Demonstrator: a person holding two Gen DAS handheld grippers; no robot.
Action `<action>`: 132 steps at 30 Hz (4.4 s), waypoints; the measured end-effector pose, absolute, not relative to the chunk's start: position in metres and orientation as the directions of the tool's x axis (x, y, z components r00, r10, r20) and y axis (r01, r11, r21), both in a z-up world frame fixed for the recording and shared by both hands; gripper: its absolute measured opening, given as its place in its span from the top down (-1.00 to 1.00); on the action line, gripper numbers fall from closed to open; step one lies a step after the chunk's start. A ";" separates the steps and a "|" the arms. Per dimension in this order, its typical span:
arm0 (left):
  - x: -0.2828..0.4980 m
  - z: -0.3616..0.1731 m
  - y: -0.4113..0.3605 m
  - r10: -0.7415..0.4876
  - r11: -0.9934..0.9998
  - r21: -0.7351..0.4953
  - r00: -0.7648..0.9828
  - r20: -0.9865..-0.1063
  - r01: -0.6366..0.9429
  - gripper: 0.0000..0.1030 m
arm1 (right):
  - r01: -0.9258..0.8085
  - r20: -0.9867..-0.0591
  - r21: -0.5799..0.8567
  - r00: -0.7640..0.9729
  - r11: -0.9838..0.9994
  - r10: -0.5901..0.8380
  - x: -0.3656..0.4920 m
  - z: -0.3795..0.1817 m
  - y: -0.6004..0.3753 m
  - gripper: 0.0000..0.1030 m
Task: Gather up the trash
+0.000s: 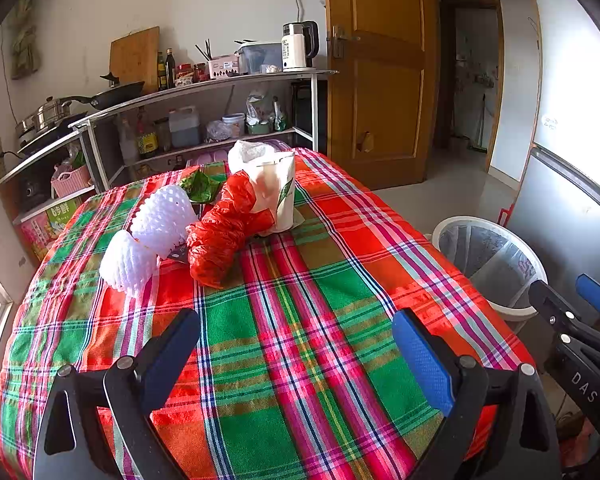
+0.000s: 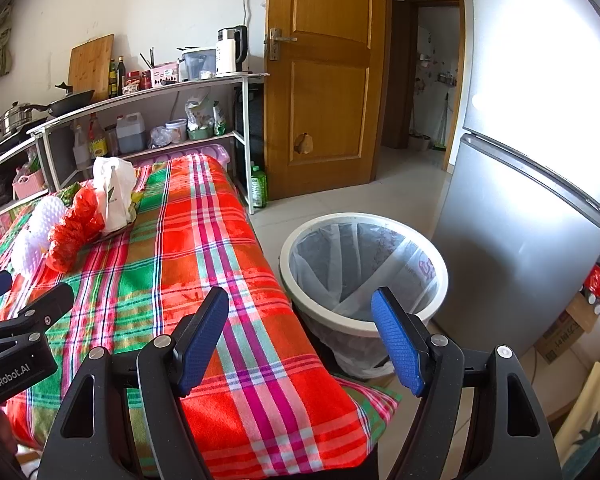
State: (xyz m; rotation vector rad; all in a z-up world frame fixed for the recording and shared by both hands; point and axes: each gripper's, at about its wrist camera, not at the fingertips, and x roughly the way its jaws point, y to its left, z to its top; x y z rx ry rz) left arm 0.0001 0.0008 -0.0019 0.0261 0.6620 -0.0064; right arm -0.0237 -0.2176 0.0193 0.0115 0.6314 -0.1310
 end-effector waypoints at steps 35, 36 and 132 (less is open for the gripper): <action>0.000 -0.001 0.000 0.000 1.000 0.020 0.788 -0.615 0.016 -0.91 | 0.129 -0.590 -0.029 0.798 0.991 -0.121 -0.022 0.019 -0.218 -0.44; 0.000 -0.001 0.000 -0.001 1.000 0.020 0.788 -0.615 0.017 -0.91 | 0.129 -0.590 -0.028 0.798 0.991 -0.121 -0.023 0.020 -0.218 -0.44; 0.100 -0.030 0.218 -0.005 0.984 -0.126 0.676 -0.736 -0.129 -0.94 | -0.368 -0.696 0.463 0.413 0.806 0.588 0.175 -0.021 -0.016 -0.44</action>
